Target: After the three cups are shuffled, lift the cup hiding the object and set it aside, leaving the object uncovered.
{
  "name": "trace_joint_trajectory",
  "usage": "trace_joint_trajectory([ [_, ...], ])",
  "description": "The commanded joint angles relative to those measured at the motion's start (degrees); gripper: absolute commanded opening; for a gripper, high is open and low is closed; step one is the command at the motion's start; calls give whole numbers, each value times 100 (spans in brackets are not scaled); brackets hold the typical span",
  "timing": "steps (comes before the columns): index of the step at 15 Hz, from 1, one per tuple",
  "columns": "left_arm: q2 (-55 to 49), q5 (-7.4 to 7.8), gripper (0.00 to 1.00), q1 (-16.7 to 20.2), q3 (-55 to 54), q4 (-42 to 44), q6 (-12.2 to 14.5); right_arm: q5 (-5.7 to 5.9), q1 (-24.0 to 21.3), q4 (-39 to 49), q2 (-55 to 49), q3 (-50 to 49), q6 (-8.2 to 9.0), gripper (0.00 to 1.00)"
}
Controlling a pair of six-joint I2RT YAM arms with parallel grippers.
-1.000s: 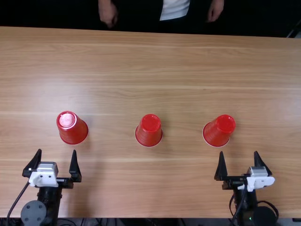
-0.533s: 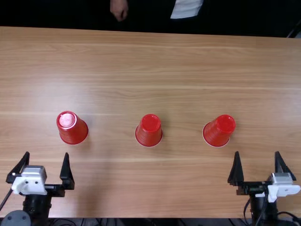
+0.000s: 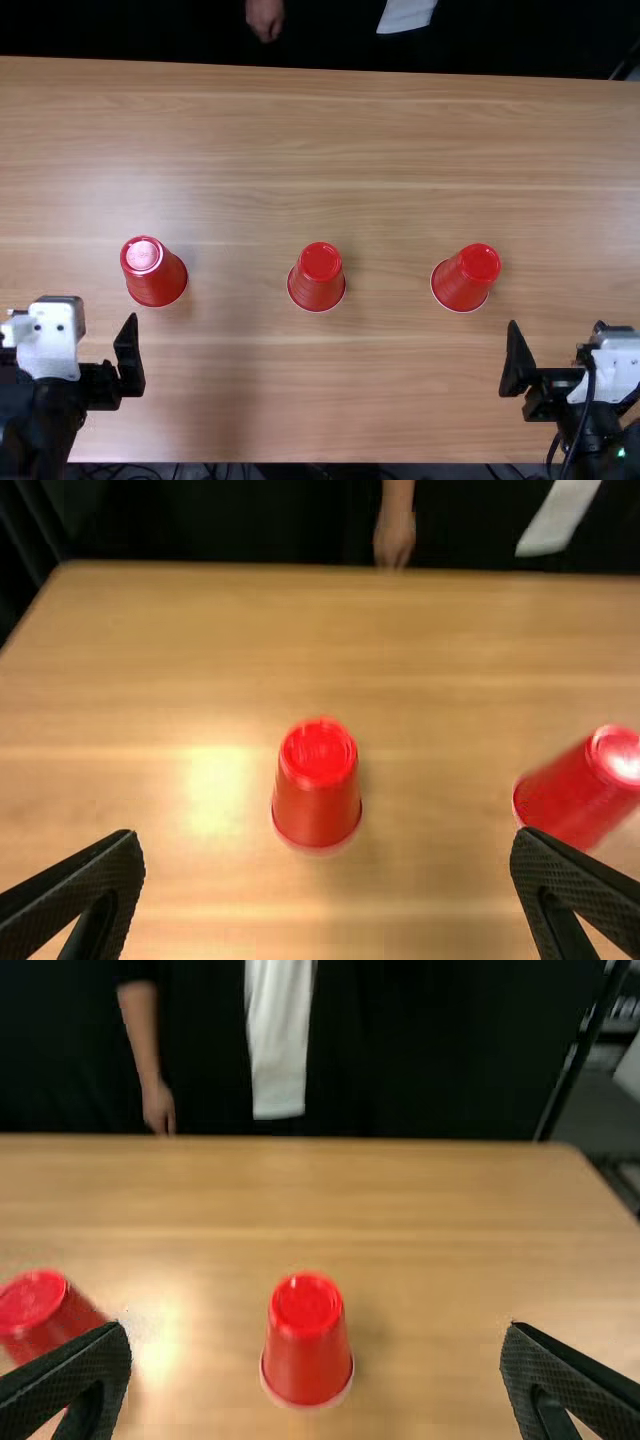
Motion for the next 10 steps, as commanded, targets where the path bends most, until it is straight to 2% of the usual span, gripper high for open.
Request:
trace_joint_trajectory([
  [1,315,-44,100,41,441,-301,47,-16,-43,-406,386,601,17,100],
  [5,1159,-65,100,50,1259,-1271,47,-27,-16,-1682,1309,1709,17,100],
  [7,1502,-76,100,67,1514,-1788,47,-27,177,-2220,1731,1990,28,100],
  [9,1757,-192,100,58,1777,-1999,47,-27,326,-2389,2047,2069,28,100],
  [10,1871,-192,100,58,1830,-2126,47,-27,326,-2399,2170,2060,17,100],
])
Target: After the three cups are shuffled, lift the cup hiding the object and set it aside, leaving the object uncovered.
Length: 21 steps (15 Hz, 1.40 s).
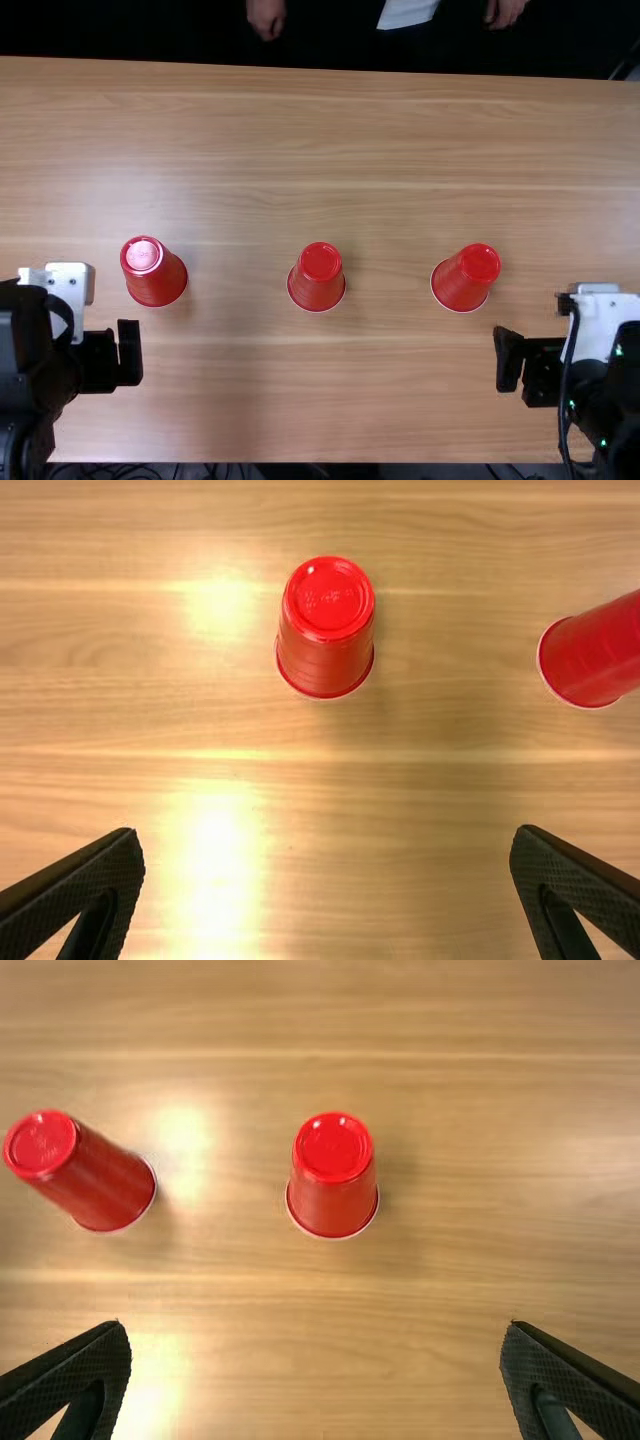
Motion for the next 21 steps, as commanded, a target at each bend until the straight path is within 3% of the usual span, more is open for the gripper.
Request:
trace_joint_trajectory([
  [1,132,-67,100,58,211,-96,37,-27,60,-12,155,181,-2,100],
  [5,211,-67,100,50,202,-118,37,-27,77,-2,384,128,-44,100],
  [9,404,-67,100,50,202,-181,26,-27,482,9,718,198,-55,100],
  [13,422,-67,100,15,202,-170,37,-59,1352,114,1210,471,-23,100],
  [15,615,-67,100,-3,202,-170,37,-143,1782,199,1667,647,9,100],
  [17,659,-67,100,-12,211,-170,37,-217,2064,504,2036,743,19,100],
  [21,861,-78,100,-21,211,-96,47,-217,2574,979,2748,928,30,100],
])
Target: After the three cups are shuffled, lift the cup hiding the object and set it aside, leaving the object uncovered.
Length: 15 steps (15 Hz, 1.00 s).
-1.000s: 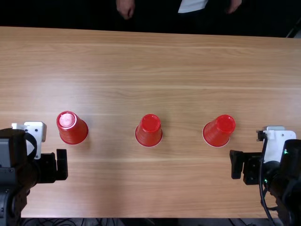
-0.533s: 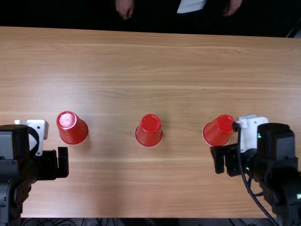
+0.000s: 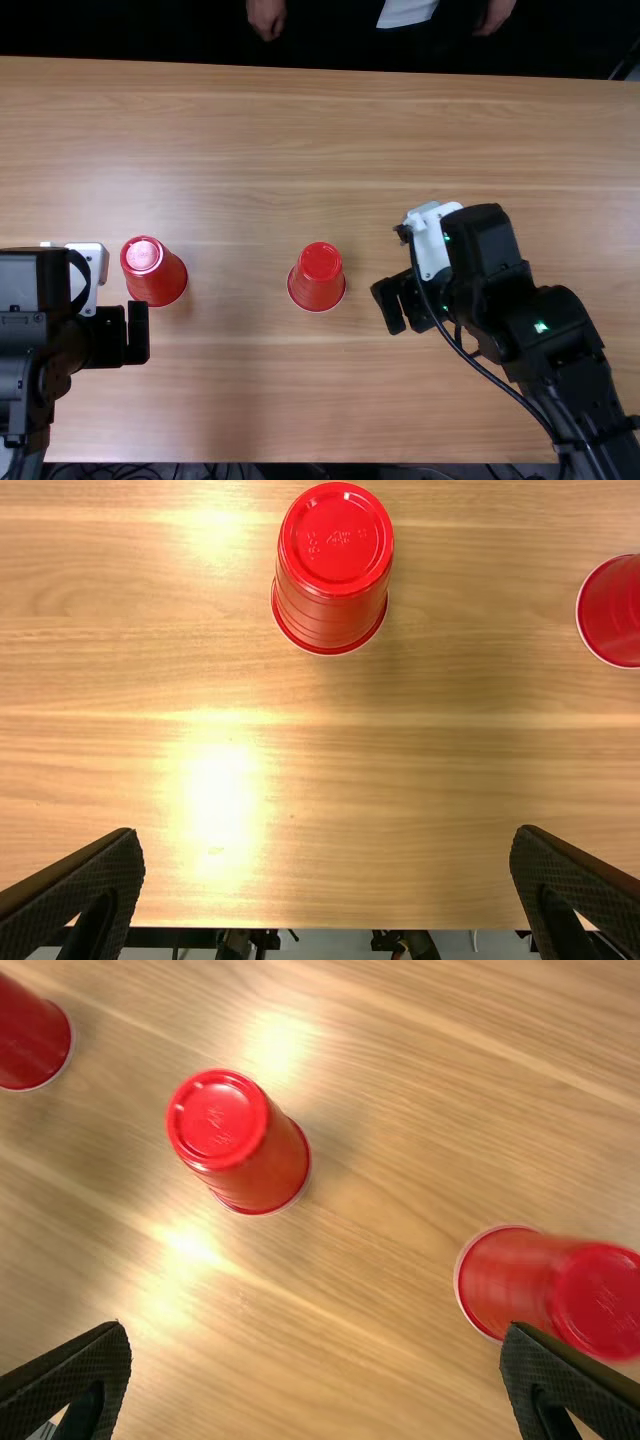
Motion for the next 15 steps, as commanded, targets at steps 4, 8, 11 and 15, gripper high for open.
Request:
trace_joint_trajectory([
  [4,125,-56,100,-21,184,40,58,-55,227,559,743,351,61,100],
  [8,169,-56,100,-21,167,304,58,-55,614,738,1297,536,72,100],
  [11,213,-56,100,-29,167,346,58,-55,781,781,1728,650,167,100],
  [15,213,-56,100,-21,141,346,58,-55,842,918,2281,738,167,100],
])
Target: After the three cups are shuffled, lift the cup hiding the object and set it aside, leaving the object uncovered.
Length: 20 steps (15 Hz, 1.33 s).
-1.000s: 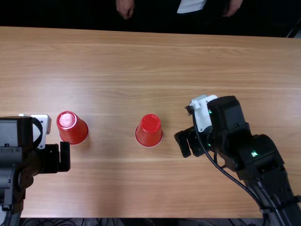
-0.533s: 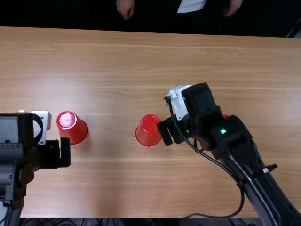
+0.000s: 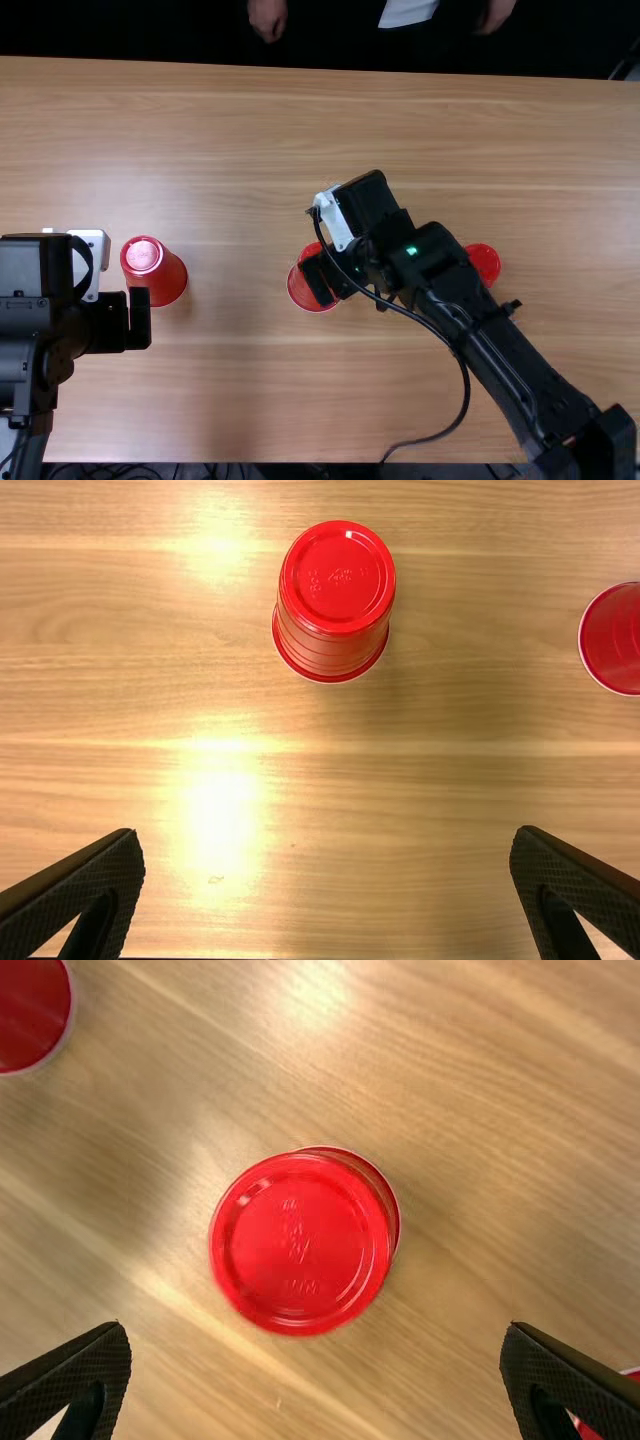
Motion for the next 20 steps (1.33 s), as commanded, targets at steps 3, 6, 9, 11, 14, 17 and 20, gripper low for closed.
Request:
trace_joint_trajectory([
  [3,16,-54,100,-21,114,14,56,-29,178,15,445,376,43,100],
  [6,16,-54,100,-3,97,3,56,-29,213,15,814,473,43,100],
  [9,16,-54,100,6,97,3,56,-29,213,15,981,481,43,100],
  [11,16,-54,100,6,97,3,56,-29,213,15,1043,455,32,89],
  [14,16,-54,100,15,97,3,56,-19,222,15,1148,429,32,57],
  [17,7,-54,100,23,97,3,56,-29,231,4,1139,411,53,24],
  [20,7,-54,100,23,97,3,56,-29,231,4,1069,429,64,20],
])
